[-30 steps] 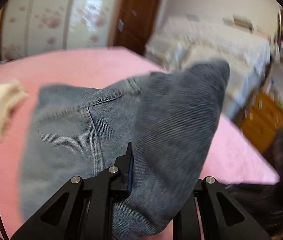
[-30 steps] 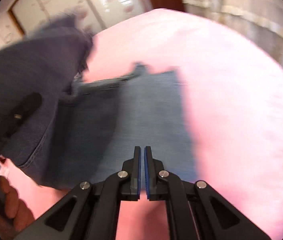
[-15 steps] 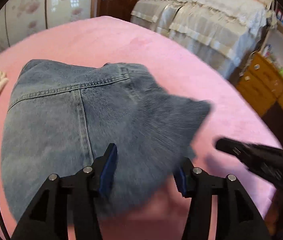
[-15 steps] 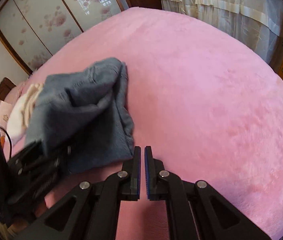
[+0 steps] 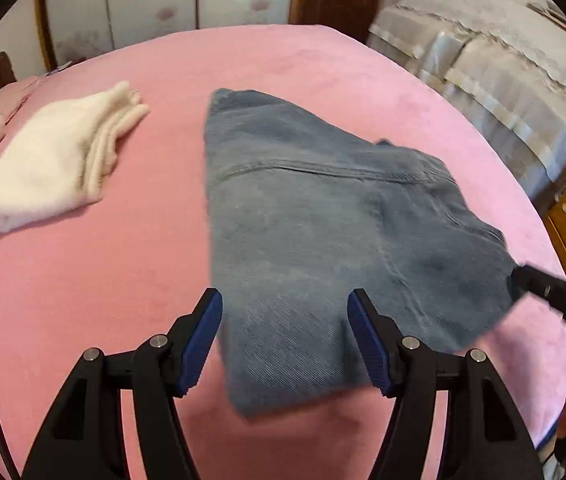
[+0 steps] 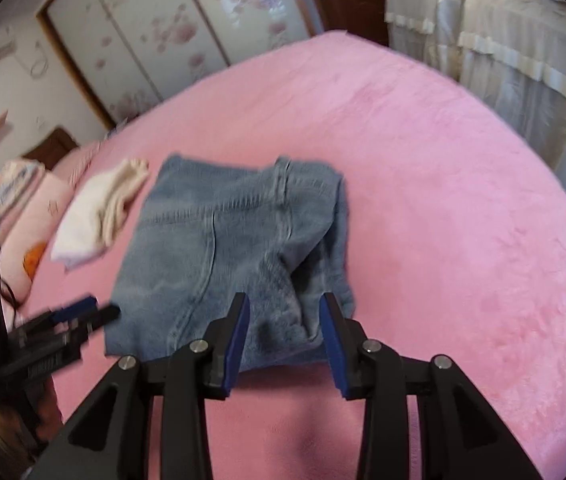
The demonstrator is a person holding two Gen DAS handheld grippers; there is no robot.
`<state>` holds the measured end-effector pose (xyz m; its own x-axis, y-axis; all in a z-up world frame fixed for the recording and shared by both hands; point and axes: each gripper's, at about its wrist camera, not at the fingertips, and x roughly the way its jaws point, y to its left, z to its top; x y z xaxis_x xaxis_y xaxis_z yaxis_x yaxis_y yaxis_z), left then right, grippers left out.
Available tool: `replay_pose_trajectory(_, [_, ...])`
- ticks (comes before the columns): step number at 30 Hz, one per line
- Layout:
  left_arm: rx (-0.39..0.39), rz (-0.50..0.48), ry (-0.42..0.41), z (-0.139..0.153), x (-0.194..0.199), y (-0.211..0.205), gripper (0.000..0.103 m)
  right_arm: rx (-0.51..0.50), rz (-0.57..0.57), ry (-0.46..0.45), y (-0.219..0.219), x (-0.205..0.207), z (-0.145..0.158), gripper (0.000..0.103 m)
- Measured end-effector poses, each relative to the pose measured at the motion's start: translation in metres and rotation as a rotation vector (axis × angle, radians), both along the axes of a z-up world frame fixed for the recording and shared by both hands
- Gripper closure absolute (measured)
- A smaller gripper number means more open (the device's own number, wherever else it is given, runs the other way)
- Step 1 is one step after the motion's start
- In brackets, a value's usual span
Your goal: Fold large clothes
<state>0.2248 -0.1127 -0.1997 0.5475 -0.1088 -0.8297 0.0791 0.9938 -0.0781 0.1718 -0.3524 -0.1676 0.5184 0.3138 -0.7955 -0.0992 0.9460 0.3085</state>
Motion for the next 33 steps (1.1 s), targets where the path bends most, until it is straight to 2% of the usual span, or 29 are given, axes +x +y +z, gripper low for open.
replay_pose_trajectory(3, [0.020,0.000,-0.013,-0.009,0.009,-0.005,0.039,-0.012,0.047,0.017,0.010,0.007,-0.014,0.069])
replay_pose_trajectory(4, [0.023,0.002,-0.013,-0.012,0.014,-0.005,0.039,-0.022,0.056,0.006,0.012,0.007,-0.014,0.087])
replay_pose_trajectory(8, [0.015,-0.008,-0.014,-0.028,0.009,-0.008,0.039,-0.084,0.055,-0.111,0.004,0.003,-0.002,0.090])
replay_pose_trajectory(10, [0.070,-0.030,-0.039,-0.035,0.004,-0.016,0.038,-0.141,0.058,-0.093,0.002,0.004,-0.017,0.092])
replay_pose_trajectory(11, [0.116,-0.052,-0.052,-0.039,0.000,-0.024,0.037,-0.185,0.052,-0.033,0.002,0.005,-0.038,0.097])
replay_pose_trajectory(13, [0.223,-0.093,-0.090,-0.048,-0.006,-0.039,0.036,-0.202,0.046,0.026,0.003,0.001,-0.066,0.097])
replay_pose_trajectory(15, [0.259,-0.105,-0.104,-0.048,-0.009,-0.043,0.036,-0.197,0.030,0.029,0.003,-0.002,-0.064,0.097])
replay_pose_trajectory(19, [0.181,-0.117,-0.029,-0.030,0.000,-0.032,0.034,-0.086,-0.037,0.077,-0.008,0.005,-0.043,0.093])
replay_pose_trajectory(21, [0.120,-0.109,-0.029,-0.014,0.006,-0.021,0.034,-0.038,-0.051,0.071,-0.013,0.012,-0.029,0.088])
replay_pose_trajectory(23, [0.067,-0.097,-0.052,0.002,0.017,-0.010,0.032,-0.003,-0.055,0.044,-0.015,0.026,-0.014,0.070])
replay_pose_trajectory(26, [0.048,-0.088,-0.071,0.008,0.042,0.000,0.032,0.059,-0.072,-0.004,-0.017,0.054,-0.002,0.054])
replay_pose_trajectory(29, [0.042,-0.096,-0.062,0.003,0.076,0.002,0.032,0.077,-0.098,0.005,-0.017,0.096,-0.012,0.051])
replay_pose_trajectory(31, [0.025,-0.122,-0.035,-0.003,0.100,-0.003,0.039,0.098,-0.120,0.041,-0.021,0.123,-0.030,0.051])
replay_pose_trajectory(33, [0.012,-0.149,-0.030,-0.008,0.119,-0.010,0.041,0.109,-0.138,0.063,-0.022,0.146,-0.046,0.051])
